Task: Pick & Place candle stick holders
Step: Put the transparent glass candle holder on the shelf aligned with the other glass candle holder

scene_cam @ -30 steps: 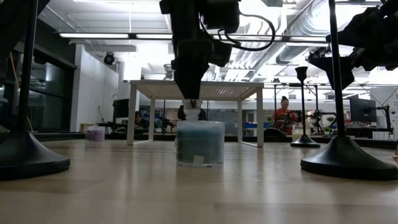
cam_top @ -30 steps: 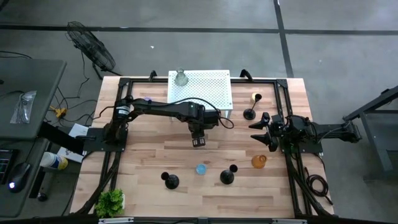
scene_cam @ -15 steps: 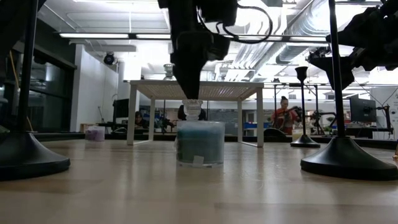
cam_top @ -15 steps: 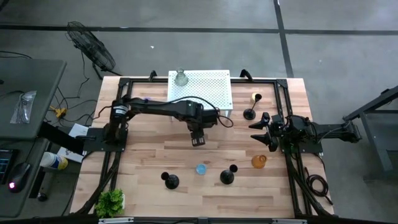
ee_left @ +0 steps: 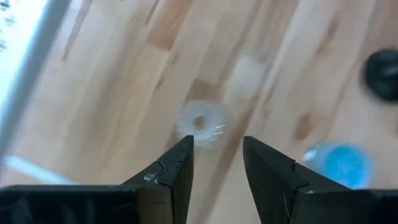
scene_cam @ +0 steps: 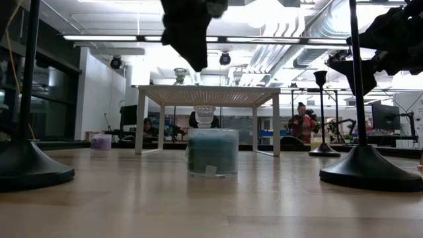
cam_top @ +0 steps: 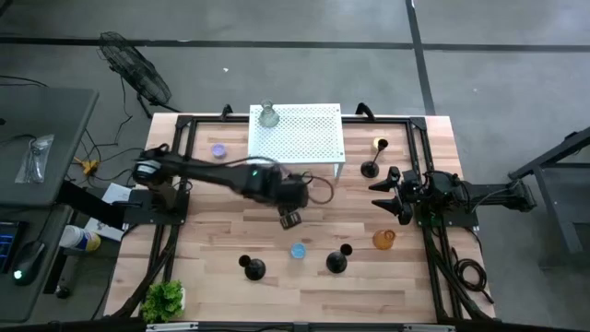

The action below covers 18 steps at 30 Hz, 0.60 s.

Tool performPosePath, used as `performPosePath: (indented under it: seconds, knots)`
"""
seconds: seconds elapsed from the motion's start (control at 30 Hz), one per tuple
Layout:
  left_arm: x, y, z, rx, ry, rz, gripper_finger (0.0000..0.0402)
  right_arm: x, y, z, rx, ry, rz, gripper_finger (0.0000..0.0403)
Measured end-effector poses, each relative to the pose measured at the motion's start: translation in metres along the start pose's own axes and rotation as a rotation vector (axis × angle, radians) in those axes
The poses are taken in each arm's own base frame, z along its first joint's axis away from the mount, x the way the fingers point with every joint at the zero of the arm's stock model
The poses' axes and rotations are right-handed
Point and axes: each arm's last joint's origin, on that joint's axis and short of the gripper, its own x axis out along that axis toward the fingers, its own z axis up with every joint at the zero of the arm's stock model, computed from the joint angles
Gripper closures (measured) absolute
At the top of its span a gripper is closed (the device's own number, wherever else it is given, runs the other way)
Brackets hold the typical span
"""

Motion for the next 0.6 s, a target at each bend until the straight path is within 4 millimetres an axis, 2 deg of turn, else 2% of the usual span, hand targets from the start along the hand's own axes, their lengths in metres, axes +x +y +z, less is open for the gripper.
performPosePath:
  seconds: [0.13, 0.33, 0.6]
  knots:
    - [0.003, -0.012, -0.028, -0.115, -0.132, 0.019, 0.0268, 0.0, 0.0, 0.0, 0.0, 0.0, 0.0, 0.0143]
    - [0.009, -0.033, -0.068, -0.23, -0.301, 0.183, 0.0268, 0.0, 0.0, 0.0, 0.0, 0.001, -0.001, 0.0143]
    - [0.03, -0.059, -0.095, -0.389, -0.583, 0.318, 0.0268, 0.0, 0.0, 0.0, 0.0, 0.006, -0.002, 0.0143]
